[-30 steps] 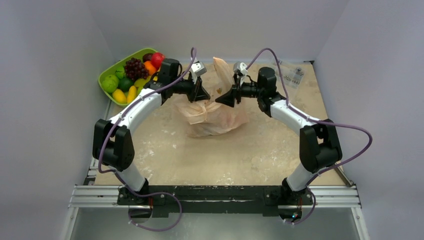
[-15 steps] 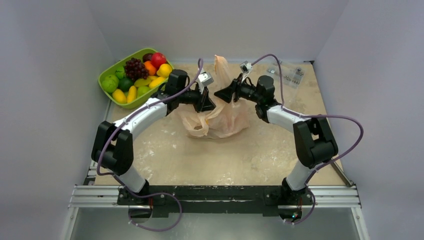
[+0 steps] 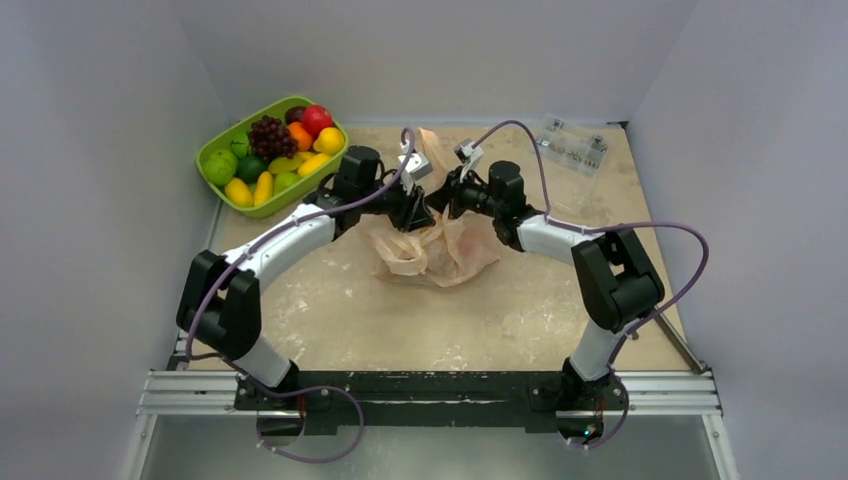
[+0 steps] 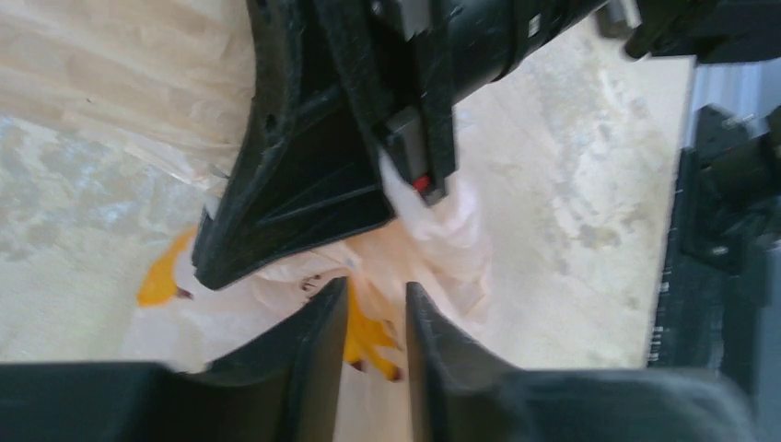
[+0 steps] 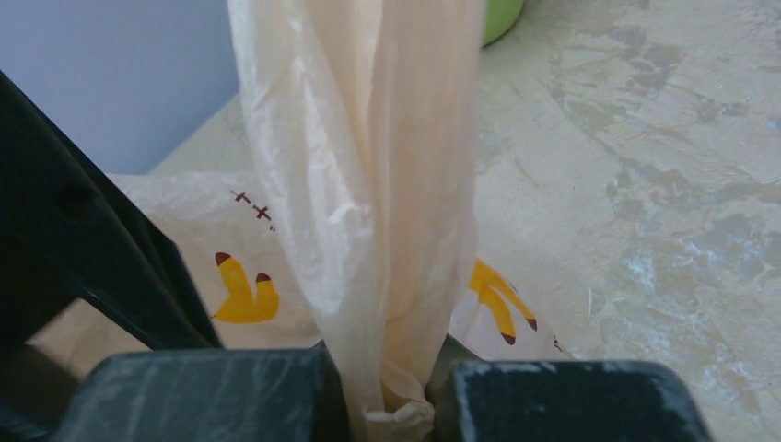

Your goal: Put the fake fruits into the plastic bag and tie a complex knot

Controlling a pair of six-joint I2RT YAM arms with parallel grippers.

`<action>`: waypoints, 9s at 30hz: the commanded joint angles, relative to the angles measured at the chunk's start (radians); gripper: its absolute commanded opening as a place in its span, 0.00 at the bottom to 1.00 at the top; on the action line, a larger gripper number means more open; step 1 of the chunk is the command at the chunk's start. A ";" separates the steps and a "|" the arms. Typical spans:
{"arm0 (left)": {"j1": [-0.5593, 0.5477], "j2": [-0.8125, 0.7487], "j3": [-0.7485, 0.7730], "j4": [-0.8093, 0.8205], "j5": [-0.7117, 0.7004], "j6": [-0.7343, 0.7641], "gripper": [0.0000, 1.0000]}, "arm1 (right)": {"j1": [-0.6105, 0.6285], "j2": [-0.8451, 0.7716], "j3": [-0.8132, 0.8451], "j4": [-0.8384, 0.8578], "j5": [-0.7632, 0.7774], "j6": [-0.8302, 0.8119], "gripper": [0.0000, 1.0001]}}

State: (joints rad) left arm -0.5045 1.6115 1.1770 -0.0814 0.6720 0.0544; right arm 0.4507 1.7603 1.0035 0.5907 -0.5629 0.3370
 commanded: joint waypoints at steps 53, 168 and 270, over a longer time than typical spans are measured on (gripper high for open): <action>0.193 -0.019 0.444 -0.106 0.150 -0.234 0.29 | 0.032 0.087 0.026 -0.277 0.024 -0.566 0.00; 0.003 -0.266 0.039 -0.345 0.074 0.552 0.00 | -0.120 0.012 0.242 -0.324 -0.148 -0.379 0.72; 0.003 -0.209 0.296 -0.368 0.118 0.076 0.00 | -0.030 -0.264 0.067 -0.249 -0.370 -0.438 0.70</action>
State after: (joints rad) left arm -0.4992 1.4494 1.5047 -0.6250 0.8509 0.3656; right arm 0.4820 1.6428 1.1759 0.1223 -1.1007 -0.3126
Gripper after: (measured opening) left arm 0.007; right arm 0.636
